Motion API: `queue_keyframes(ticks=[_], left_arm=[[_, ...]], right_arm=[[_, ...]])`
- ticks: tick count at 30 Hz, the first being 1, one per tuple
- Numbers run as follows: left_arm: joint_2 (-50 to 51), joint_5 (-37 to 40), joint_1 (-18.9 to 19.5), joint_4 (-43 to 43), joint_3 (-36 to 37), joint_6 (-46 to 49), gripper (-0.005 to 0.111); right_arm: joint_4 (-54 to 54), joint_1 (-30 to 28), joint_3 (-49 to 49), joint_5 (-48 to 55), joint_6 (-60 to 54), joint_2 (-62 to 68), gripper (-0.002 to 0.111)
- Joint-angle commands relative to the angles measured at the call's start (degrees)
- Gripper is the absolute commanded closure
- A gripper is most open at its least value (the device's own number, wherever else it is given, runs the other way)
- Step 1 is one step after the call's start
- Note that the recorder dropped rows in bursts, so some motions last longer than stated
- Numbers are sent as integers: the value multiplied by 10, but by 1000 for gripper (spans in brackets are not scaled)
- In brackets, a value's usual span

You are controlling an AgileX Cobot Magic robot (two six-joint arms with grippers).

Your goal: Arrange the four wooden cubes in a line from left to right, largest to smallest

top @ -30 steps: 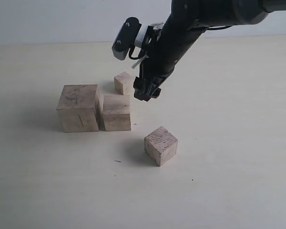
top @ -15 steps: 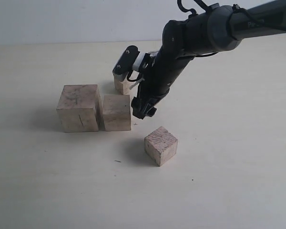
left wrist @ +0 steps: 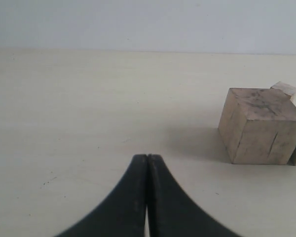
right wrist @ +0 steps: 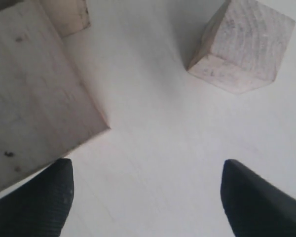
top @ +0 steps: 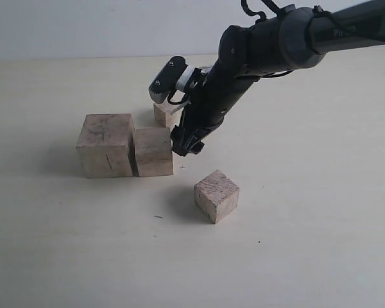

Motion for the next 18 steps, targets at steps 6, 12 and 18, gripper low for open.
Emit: queue_keyframes(ticks=[6,12,18], left_arm=[[-3,-7,-3,0,0,0,107],[-3,-7,-3,0,0,1,107],[-3,-7,-3,0,0,1,107]], right_arm=[[-11,-1,0,50,18,-2,31],[15,-1,0,48,18,-2,31],[37,-1,0,24,13,-2,31]])
